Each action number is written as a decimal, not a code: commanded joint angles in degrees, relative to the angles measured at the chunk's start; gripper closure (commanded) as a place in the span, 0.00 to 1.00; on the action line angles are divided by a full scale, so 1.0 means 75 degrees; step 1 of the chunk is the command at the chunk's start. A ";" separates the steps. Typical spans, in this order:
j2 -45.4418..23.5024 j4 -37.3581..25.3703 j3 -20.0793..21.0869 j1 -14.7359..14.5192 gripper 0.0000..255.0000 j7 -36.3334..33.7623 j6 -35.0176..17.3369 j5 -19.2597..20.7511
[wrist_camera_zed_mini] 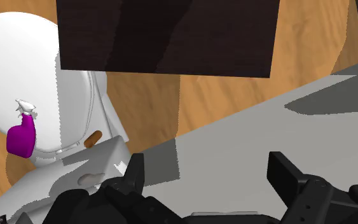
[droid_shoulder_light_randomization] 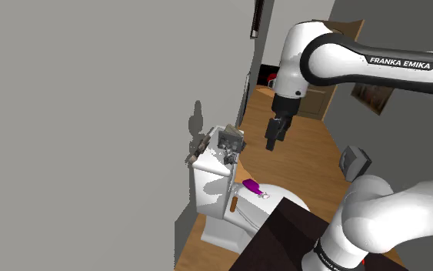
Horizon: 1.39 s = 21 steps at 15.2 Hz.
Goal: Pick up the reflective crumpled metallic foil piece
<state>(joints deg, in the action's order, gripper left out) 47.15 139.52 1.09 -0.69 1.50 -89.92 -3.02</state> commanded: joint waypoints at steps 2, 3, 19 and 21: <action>-0.0141 0.0089 -0.0036 0.0061 0.00 -0.0027 -0.0309 0.0017; -0.0292 0.0168 -0.0073 0.0120 0.00 -0.0054 -0.0619 0.0032; -0.3736 0.0049 -0.0788 0.0878 0.00 -0.0367 -0.5206 -0.0050; -0.4245 -0.0143 -0.0897 0.0934 0.00 -0.0362 -0.5676 -0.0144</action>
<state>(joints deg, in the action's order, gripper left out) 17.06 138.98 -5.32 6.12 -1.07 -130.56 -3.76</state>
